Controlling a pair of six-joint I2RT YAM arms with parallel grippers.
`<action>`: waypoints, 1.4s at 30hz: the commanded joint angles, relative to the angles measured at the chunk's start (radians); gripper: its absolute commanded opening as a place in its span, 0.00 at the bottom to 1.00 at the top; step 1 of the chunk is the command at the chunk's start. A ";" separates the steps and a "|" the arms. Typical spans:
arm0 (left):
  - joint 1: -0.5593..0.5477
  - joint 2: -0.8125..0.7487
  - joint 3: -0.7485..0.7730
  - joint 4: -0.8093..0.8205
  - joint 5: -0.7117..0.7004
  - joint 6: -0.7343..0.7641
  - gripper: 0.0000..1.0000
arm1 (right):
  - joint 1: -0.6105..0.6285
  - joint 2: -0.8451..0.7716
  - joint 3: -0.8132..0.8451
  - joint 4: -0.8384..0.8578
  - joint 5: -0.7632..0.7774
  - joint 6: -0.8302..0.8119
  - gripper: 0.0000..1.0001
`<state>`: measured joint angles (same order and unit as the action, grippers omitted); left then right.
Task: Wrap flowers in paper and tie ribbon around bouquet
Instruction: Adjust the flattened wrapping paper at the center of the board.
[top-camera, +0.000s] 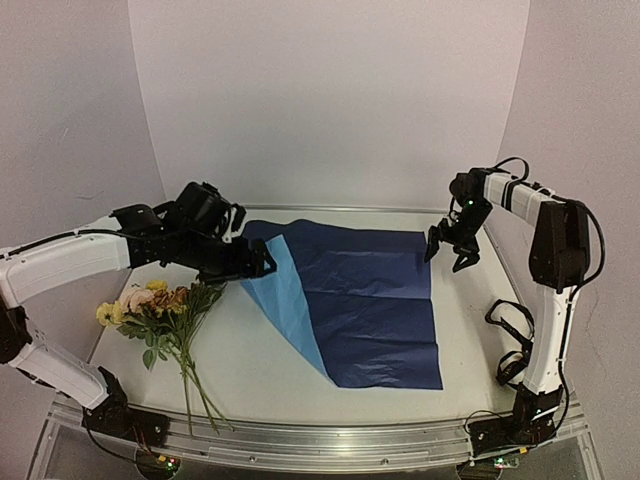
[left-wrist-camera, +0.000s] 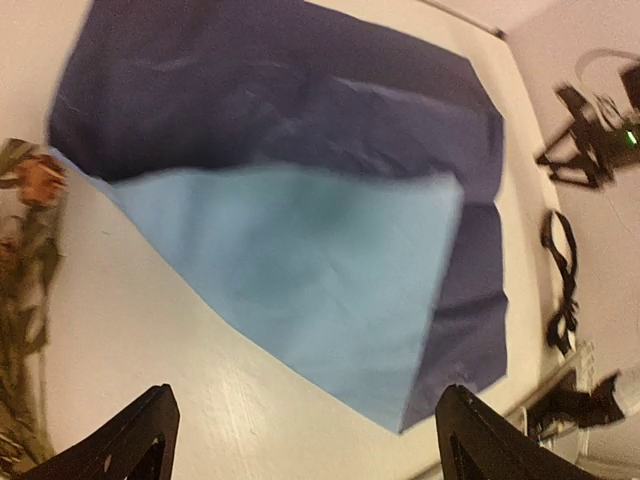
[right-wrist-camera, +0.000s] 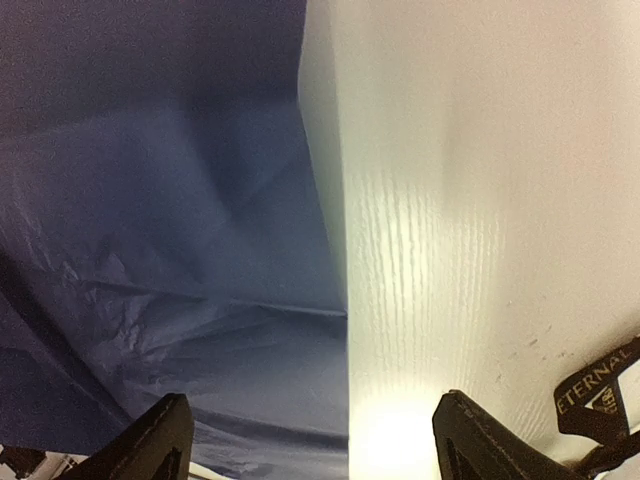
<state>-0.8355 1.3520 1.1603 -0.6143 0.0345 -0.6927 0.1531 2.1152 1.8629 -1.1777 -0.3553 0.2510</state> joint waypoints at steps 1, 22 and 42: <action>0.136 0.045 0.069 -0.047 -0.176 0.031 0.94 | 0.013 -0.157 -0.073 -0.090 0.051 0.076 0.90; 0.393 0.141 -0.141 0.000 0.172 -0.044 0.78 | 0.380 -0.685 -0.911 0.361 0.101 0.551 0.91; 0.035 0.204 -0.251 0.161 0.153 -0.295 0.03 | 0.434 -0.917 -1.252 0.420 0.309 0.680 0.95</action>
<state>-0.6970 1.4829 0.8590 -0.5522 0.1592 -0.9022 0.5838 1.2470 0.6098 -0.6689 -0.1730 0.9407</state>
